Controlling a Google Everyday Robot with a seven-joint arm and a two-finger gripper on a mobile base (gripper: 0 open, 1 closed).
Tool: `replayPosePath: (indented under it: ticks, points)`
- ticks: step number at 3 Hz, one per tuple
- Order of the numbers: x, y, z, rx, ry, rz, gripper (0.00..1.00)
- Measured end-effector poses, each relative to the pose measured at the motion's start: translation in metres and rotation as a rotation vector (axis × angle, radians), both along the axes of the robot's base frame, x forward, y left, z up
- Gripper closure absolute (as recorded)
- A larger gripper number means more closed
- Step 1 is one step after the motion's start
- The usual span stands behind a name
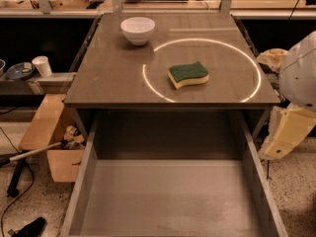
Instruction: Place sponge into top drawer
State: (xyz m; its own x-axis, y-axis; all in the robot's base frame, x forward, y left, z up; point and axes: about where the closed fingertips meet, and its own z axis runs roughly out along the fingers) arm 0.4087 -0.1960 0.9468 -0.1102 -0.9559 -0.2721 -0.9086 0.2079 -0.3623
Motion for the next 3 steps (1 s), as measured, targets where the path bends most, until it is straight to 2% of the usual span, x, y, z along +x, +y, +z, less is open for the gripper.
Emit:
replayPosePath:
  ticks: [1, 2, 3]
  points:
    - [0.003, -0.005, 0.003, 0.060, -0.003, 0.007, 0.00]
    - [0.007, -0.018, 0.006, 0.178, 0.008, 0.030, 0.00]
    - [0.009, -0.023, 0.006, 0.254, 0.018, 0.053, 0.00]
